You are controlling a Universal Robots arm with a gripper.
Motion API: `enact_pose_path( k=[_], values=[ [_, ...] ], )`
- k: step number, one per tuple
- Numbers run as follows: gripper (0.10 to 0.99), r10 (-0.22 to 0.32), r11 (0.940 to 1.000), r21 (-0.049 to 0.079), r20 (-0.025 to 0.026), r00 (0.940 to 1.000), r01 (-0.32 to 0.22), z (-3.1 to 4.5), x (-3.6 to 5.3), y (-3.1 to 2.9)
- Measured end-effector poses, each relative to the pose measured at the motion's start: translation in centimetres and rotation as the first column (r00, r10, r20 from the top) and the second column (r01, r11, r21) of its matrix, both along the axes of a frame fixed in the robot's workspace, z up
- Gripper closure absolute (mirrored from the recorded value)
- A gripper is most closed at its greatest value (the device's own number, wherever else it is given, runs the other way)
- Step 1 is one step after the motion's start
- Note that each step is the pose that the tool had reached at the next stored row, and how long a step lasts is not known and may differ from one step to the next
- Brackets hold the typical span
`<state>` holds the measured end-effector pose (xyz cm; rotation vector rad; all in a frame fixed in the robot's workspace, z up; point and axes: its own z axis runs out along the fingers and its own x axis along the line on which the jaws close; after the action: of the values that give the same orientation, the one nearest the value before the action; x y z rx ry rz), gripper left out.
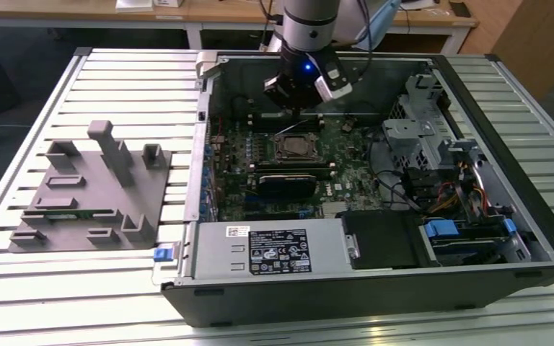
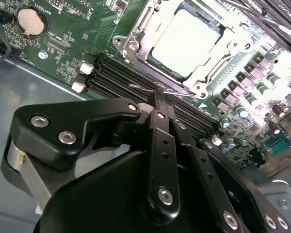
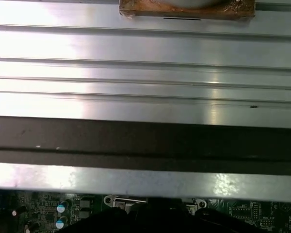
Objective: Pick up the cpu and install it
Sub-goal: 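Install the first cpu locking lever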
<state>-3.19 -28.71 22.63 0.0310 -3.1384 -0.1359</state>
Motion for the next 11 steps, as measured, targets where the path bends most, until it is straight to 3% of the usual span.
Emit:
enact_pose_path(
  k=[11],
  values=[
    [0.980, 0.000, 1.0000, 0.000, 0.0001, 1.0000, 0.000, -0.63, 0.65, 0.03]
  ],
)
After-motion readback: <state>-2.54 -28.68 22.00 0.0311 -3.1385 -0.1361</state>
